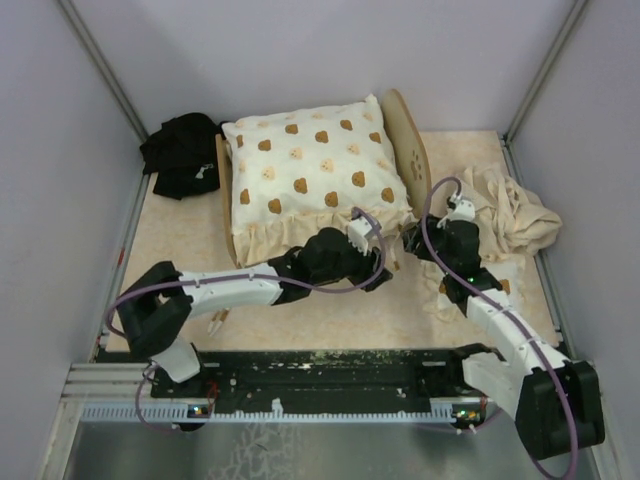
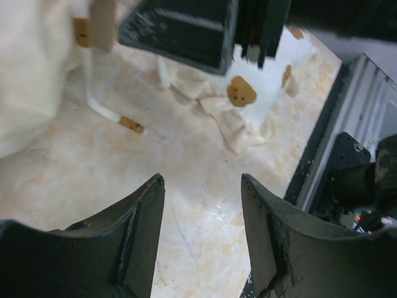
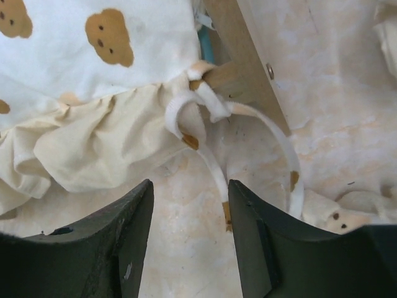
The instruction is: Set up the pet bed
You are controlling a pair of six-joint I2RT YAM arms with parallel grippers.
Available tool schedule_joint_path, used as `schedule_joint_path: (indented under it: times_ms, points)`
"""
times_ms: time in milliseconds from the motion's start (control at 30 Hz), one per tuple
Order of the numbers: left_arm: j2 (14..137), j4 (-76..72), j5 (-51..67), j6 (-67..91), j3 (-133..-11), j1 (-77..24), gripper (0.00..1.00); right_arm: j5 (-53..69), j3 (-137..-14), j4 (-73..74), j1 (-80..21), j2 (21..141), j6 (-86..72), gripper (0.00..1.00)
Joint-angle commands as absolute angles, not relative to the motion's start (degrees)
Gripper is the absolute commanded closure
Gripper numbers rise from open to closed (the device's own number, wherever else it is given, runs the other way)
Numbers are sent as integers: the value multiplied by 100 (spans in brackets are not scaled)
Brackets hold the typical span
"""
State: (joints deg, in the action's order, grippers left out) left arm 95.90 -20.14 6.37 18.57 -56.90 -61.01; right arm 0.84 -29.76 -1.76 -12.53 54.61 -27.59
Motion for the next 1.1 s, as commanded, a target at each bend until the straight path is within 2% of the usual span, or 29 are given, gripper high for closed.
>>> schedule_joint_path:
  times_ms: [0, 233, 433, 600, 833, 1067]
  points:
    - [9042, -1104, -630, 1861, -5645, -5978, 42, 256, -2385, -1417, -1285, 5527, -3006, 49]
    - [8237, -668, -871, 2281, -5188, -5411, 42, -283, -2071, -2107, -1426, 6049, -2940, 52]
    - [7787, -664, -385, 2641, -4746, -4715, 42, -315, -2133, -3123, -1876, 7220, -2921, 52]
    - [7416, -644, -560, 2618, -4470, -4580, 41, -1020, -2357, -3391, -1987, 7899, -3047, 53]
    - [6981, -445, -702, 2777, -4221, -4204, 40, -1635, -2434, -3582, -1995, 8442, -3612, 70]
    - [6636, -337, -829, 2839, -4049, -3876, 38, -1964, -2535, -3207, -1995, 8795, -3780, 74]
